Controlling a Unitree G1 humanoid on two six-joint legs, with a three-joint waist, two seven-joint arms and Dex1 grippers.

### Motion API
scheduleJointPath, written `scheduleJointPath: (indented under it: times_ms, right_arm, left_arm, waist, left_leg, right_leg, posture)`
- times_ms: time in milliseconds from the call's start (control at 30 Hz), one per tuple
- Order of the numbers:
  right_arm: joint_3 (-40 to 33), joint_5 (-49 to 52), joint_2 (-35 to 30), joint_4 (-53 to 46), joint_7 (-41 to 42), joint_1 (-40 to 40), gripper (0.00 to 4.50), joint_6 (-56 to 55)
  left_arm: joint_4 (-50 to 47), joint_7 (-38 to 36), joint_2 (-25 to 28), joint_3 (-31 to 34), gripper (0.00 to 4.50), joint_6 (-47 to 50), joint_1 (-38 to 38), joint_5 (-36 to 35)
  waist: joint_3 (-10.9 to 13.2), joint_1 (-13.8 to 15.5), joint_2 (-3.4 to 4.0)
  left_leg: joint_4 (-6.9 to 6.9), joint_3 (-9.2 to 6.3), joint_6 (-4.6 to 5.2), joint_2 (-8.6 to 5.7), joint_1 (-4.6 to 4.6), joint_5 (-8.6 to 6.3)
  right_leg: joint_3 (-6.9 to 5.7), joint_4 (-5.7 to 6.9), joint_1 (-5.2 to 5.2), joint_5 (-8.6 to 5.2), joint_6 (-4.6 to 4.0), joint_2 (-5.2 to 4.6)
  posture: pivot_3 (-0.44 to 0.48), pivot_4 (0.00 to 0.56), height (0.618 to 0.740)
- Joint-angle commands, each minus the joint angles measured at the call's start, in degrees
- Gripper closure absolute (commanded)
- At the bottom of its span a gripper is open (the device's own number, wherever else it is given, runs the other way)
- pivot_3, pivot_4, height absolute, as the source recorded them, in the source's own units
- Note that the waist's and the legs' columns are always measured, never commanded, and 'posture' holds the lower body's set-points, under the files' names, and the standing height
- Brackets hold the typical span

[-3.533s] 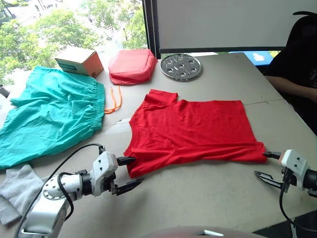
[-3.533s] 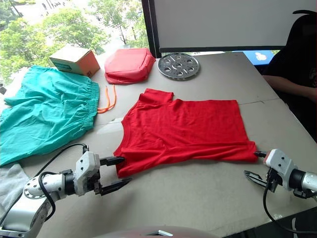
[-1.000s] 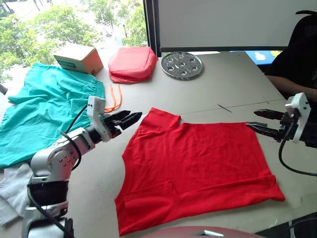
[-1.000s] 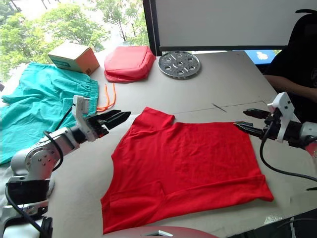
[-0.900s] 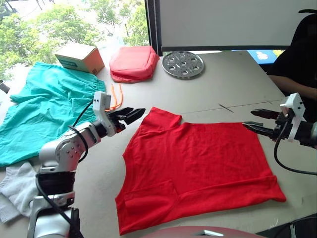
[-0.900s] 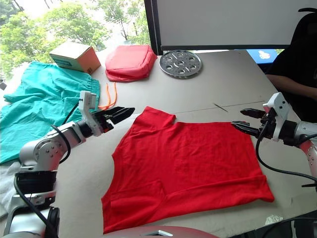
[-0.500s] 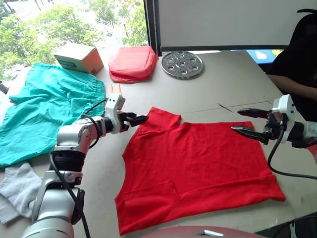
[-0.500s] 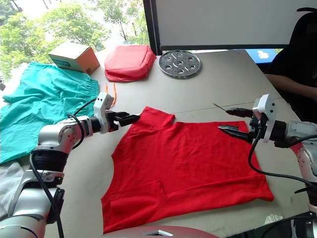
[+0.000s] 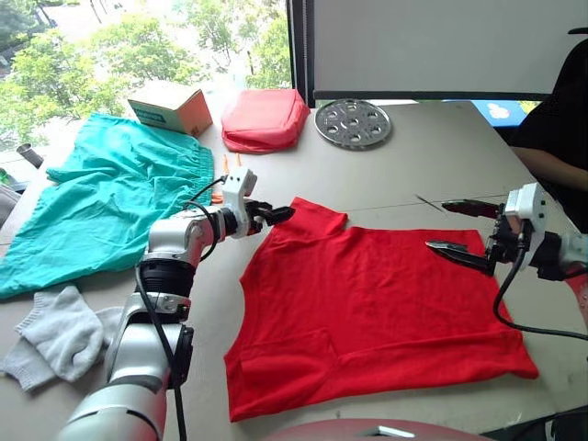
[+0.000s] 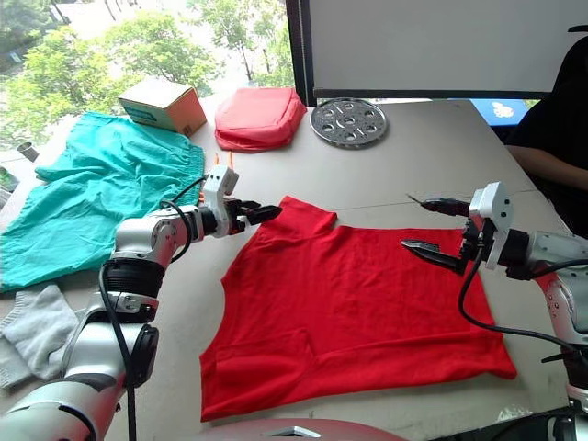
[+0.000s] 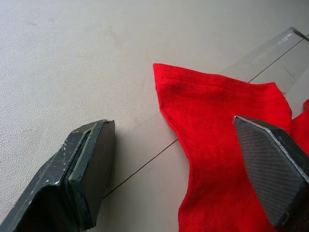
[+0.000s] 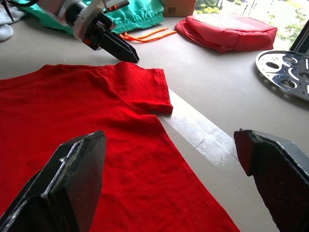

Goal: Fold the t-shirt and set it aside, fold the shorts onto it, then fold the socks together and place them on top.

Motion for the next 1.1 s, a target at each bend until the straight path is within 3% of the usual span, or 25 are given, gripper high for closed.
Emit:
scheduleJointPath:
  times_ms: [33, 433, 567, 867, 1100]
  right_arm:
    - [-1.8, 0.4, 0.3, -3.4, -1.3, 0.9, 0.03, -0.9]
    - [-2.0, 0.6, 0.6, -6.7, -3.8, 3.4, 0.03, -0.8]
    - [-2.1, 0.7, 0.8, -7.6, -4.5, 4.2, 0.03, -0.9]
    - [-1.9, 0.3, 1.3, -9.2, -6.1, 5.8, 0.03, -1.1]
    - [-2.3, 0.4, 1.1, -10.1, -6.5, 7.4, 0.03, -1.5]
  left_arm:
    - [1.7, -4.5, -2.0, -2.5, 0.31, -1.0, -0.8, 0.8]
    - [0.8, -11.7, -2.6, 0.7, 0.31, 7.3, -2.8, -1.9]
    - [2.5, -12.5, -1.4, -1.2, 0.31, 6.7, -2.8, 0.4]
    - [15.9, -6.0, -5.0, 6.3, 0.31, 8.3, -10.2, -0.6]
    - [23.8, -5.6, -4.3, 3.9, 0.31, 0.6, -13.6, 4.1]
  waist:
    - [0.0, 0.0, 0.10]
    - [0.0, -0.7, 0.16]
    - [0.0, -1.5, 0.15]
    - [0.0, -1.7, 0.13]
    - [0.0, -2.1, 0.14]
  left_leg:
    - [0.00, -0.05, 0.00, -0.01, -0.01, 0.00]
    - [-0.03, -0.50, 0.18, -0.48, -0.19, -0.10]
    - [-0.06, -0.52, 0.19, -0.43, -0.14, -0.10]
    - [-0.02, -0.53, 0.18, -0.46, -0.11, -0.10]
    - [-0.06, -0.50, 0.17, -0.42, -0.02, -0.09]
  right_leg:
    - [0.00, 0.00, 0.03, 0.00, 0.00, 0.00]
    - [-0.09, -0.15, 0.06, -0.05, 0.13, -0.14]
    - [-0.10, -0.09, 0.05, -0.03, 0.29, -0.11]
    - [-0.10, -0.09, 0.10, -0.01, 0.41, -0.15]
    - [-0.10, -0.05, 0.10, -0.01, 0.48, -0.11]
  posture:
    - [0.000, 0.150, 0.740]
    - [0.000, 0.150, 0.740]
    - [0.000, 0.150, 0.740]
    - [0.000, 0.150, 0.740]
    - [0.000, 0.150, 0.740]
